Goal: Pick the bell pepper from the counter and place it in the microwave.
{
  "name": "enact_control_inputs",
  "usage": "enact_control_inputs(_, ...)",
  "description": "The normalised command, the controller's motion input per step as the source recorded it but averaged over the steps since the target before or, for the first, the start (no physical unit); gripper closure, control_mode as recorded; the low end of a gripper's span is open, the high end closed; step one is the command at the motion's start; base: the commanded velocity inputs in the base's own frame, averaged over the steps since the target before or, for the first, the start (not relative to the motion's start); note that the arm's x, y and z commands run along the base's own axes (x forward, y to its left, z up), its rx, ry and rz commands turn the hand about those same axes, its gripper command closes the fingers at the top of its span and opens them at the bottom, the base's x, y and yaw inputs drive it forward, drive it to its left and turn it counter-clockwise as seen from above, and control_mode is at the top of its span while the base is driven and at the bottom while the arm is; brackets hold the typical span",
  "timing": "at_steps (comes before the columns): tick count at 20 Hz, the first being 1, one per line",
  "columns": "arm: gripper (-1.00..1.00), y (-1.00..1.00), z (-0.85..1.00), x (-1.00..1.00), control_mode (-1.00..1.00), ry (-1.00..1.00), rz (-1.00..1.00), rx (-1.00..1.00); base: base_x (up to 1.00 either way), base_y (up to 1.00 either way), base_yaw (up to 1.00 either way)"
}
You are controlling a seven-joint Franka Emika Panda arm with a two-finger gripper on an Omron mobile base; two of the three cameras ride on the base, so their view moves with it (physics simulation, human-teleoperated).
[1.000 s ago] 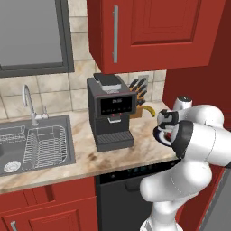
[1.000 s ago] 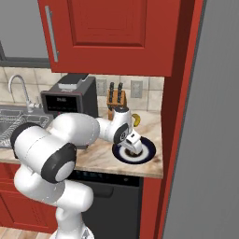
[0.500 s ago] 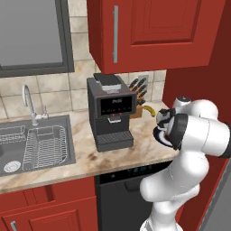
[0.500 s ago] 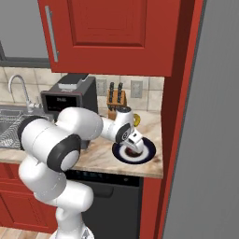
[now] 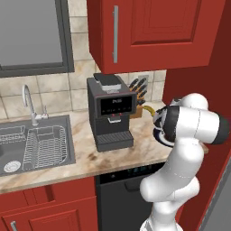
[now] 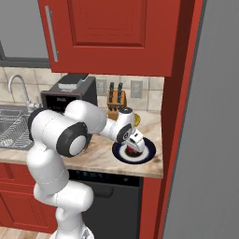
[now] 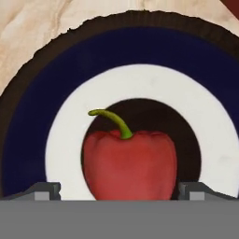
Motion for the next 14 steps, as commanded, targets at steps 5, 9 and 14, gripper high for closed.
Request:
enact_control_inputs(5, -1.00, -0.09, -0.10, 0.19, -1.00, 0.00, 0.00, 0.00, 0.00, 0.00, 0.00)
enact_control_inputs(9, -1.00, -0.06, -0.10, 0.01, -1.00, 0.00, 0.00, 0.00, 0.00, 0.00, 0.00)
enact_control_inputs(14, -1.00, 0.00, -0.17, 0.00, -1.00, 0.00, 0.00, 0.00, 0.00, 0.00, 0.00)
